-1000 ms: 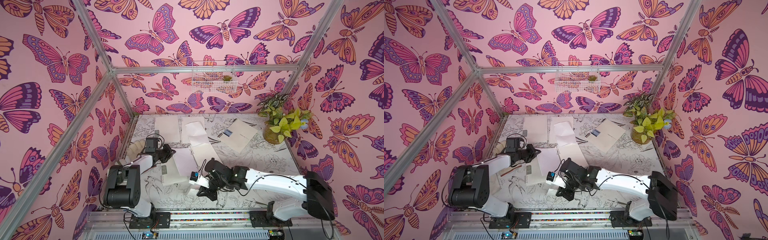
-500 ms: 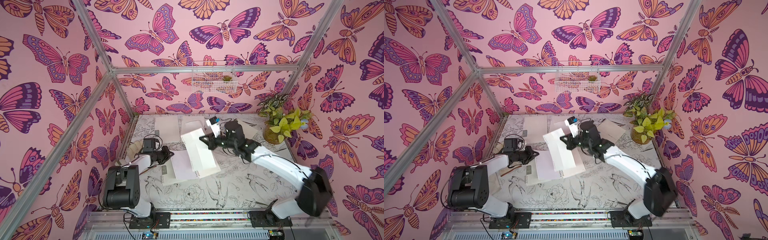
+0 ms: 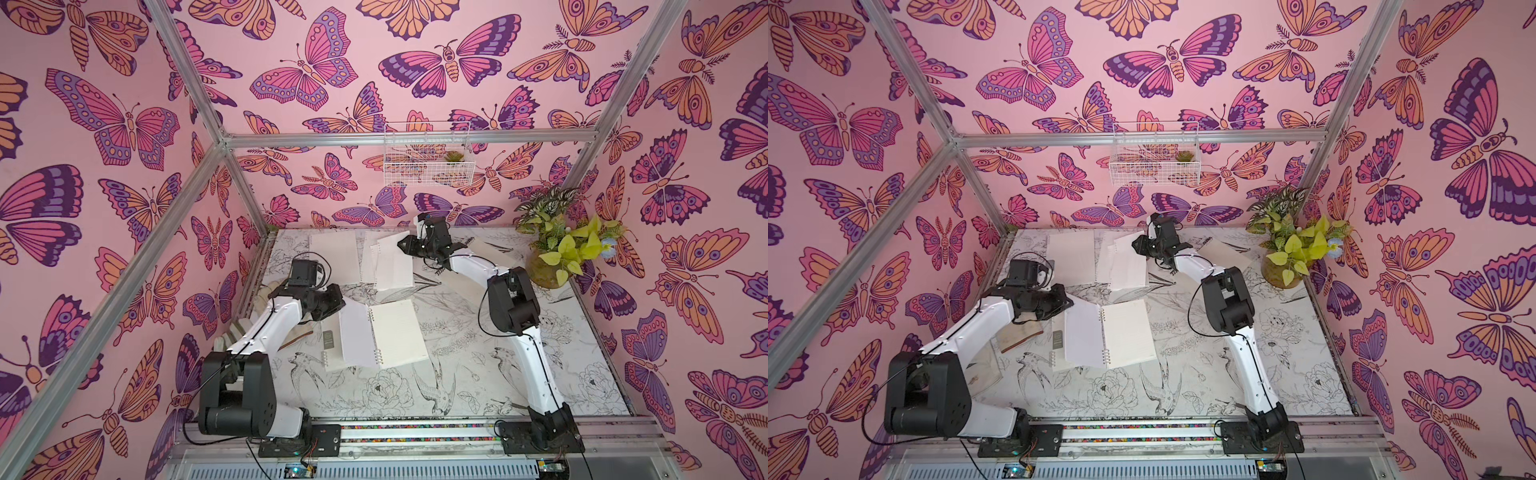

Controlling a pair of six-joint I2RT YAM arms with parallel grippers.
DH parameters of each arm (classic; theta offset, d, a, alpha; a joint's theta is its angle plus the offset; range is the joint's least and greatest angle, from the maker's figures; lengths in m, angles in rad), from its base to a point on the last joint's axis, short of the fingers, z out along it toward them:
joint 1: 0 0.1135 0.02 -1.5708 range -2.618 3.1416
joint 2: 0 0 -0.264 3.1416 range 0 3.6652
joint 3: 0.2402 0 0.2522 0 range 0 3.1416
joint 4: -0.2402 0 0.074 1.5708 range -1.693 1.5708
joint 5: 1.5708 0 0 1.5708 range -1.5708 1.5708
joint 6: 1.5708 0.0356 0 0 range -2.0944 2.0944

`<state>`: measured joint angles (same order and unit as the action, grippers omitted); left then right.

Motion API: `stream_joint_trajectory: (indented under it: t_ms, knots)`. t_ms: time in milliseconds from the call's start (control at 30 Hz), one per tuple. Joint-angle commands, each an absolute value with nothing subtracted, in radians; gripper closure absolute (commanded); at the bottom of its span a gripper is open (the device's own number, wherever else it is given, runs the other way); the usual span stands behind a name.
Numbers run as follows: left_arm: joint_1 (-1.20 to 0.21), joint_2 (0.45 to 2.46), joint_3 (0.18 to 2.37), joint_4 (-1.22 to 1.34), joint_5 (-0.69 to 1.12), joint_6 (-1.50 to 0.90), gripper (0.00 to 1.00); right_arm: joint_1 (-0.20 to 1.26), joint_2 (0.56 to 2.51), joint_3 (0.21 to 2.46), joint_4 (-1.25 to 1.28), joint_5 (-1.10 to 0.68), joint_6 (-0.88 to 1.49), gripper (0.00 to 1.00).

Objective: Tear off pages from different notebooks
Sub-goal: Place the paper at the center of the board, then close the notebook at the center of the board.

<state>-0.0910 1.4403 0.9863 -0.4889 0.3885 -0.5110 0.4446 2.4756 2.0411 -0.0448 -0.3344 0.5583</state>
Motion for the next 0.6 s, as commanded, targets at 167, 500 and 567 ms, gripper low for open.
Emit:
stream_joint_trajectory:
  t_ms: [167,500,567]
  knots:
    - [-0.290,1.551,1.163,-0.601,0.213,-0.532,0.79,0.372,2.226,1.865,-0.311,-0.287,0.419,0.17]
    - [-0.522,1.729,1.339,-0.592,0.184,-0.604,0.41,0.296,1.685,1.288,-0.303,-0.204,0.378,0.01]
    - [-0.525,1.741,1.341,-0.566,0.220,-0.609,0.11,0.301,1.597,1.202,-0.259,-0.248,0.379,0.01]
